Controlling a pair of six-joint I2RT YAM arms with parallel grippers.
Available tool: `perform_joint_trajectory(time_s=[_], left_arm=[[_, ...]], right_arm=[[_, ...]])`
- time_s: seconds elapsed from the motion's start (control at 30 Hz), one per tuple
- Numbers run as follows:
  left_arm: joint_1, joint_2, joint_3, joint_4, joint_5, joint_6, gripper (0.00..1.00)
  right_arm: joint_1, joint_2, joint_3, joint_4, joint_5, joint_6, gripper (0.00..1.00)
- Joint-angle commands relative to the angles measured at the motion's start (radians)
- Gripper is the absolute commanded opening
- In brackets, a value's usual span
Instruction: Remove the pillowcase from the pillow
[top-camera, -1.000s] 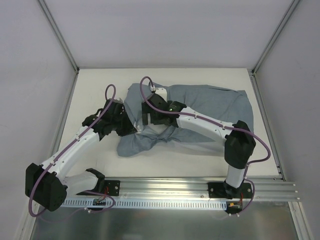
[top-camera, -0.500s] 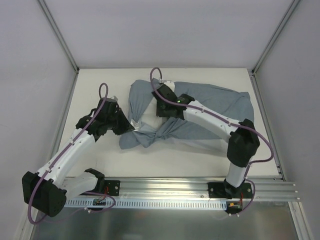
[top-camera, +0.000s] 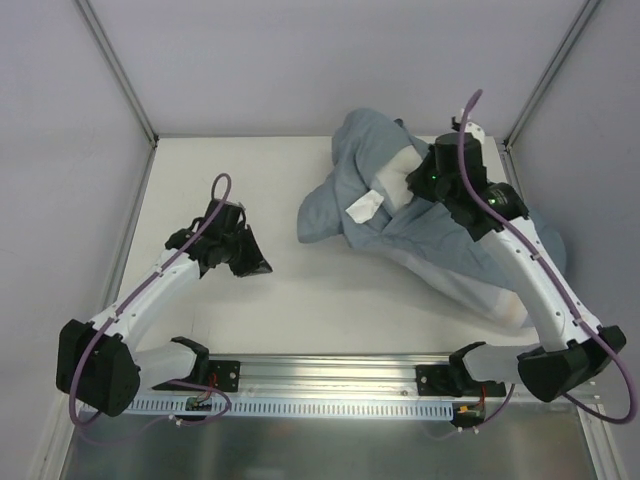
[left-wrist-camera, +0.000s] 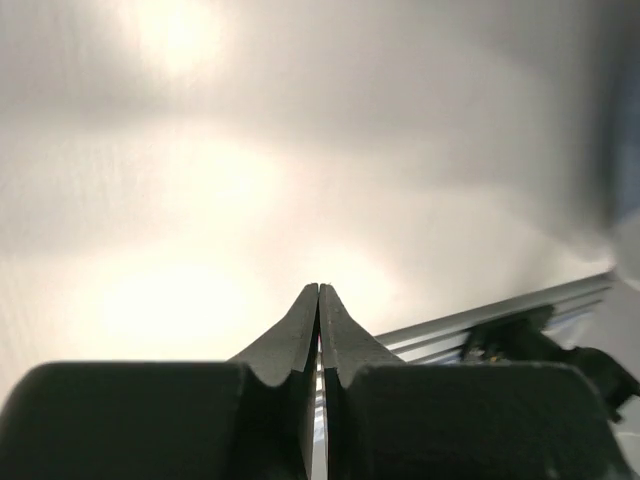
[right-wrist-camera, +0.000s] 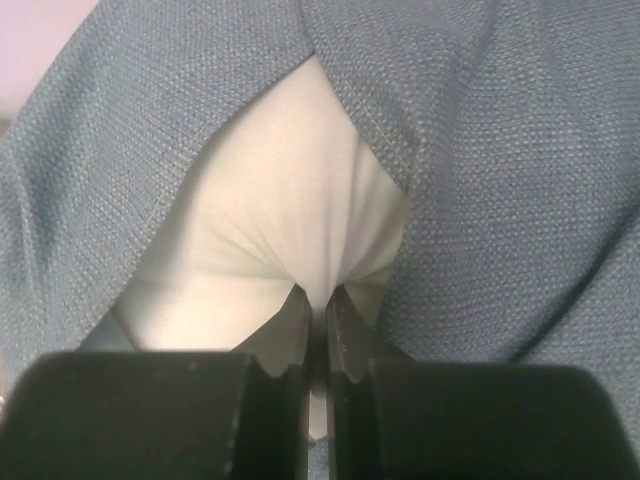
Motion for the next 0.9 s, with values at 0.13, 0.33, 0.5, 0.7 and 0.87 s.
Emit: perform_joint_trajectory(time_s=[0.13,0.33,0.5,0.7,0.87], left_arm=[[0.004,0.028,-0.081,-0.069,-0.037,0.037,0.0],[-0.021,-0.079,0.088,-0.069,-0.014,0.006,0.0],[-0.112,-0.025,0.339,-0.075,-0.048,0.011,0.68],[-0.252,0.126,0.51,-0.14,-0.17,-0.015,0.99],[-0.349,0.232,0.602,-0.179,-0.238,-0.051,0.99]], right_arm=[[-0.112,-0.062,0.009,0.049,-0.039,-0.01,0.01],[-0.017,-0.039,-0.054,0.078,-0.103,-0.002,0.01],[0.099,-0.008,-0.103,0.097,-0.074,0.018,0.01],[0.173,0.04,-0.082,0.092,-0.038,0.03,0.01],[0.21,0.081,-0.05,0.074,0.011,0.029,0.01]])
